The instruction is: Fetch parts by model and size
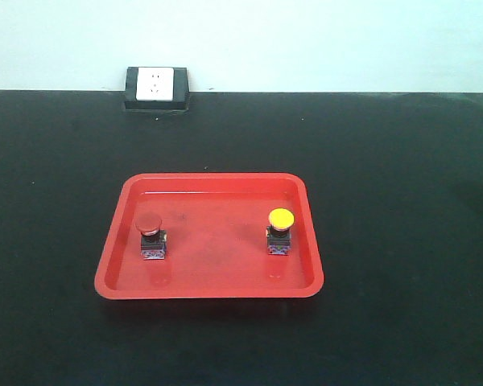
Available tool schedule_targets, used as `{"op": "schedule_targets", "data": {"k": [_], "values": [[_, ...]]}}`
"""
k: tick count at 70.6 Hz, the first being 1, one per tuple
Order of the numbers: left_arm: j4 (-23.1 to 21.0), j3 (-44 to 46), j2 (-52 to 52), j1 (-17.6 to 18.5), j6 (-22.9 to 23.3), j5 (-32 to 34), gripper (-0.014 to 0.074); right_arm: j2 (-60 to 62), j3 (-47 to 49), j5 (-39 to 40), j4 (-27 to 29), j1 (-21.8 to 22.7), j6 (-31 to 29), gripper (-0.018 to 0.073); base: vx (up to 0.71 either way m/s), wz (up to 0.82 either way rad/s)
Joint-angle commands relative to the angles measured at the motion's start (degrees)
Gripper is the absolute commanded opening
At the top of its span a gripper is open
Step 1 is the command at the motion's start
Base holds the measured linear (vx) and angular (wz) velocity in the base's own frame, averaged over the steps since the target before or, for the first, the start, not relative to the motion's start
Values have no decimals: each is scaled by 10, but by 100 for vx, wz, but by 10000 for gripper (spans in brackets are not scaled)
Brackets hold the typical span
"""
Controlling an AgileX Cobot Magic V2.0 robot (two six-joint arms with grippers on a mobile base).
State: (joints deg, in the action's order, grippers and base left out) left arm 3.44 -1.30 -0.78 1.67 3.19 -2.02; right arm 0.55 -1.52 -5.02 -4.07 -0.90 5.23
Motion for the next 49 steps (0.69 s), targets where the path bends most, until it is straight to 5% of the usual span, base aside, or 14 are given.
{"op": "schedule_targets", "data": {"k": [1,49], "values": [[-2,-5,-7,0,2,41,-7,7,-4,41,-4,0,0,-10,0,0],[-2,-5,-7,0,2,41,-7,7,-4,41,-4,0,0,-10,0,0]]}}
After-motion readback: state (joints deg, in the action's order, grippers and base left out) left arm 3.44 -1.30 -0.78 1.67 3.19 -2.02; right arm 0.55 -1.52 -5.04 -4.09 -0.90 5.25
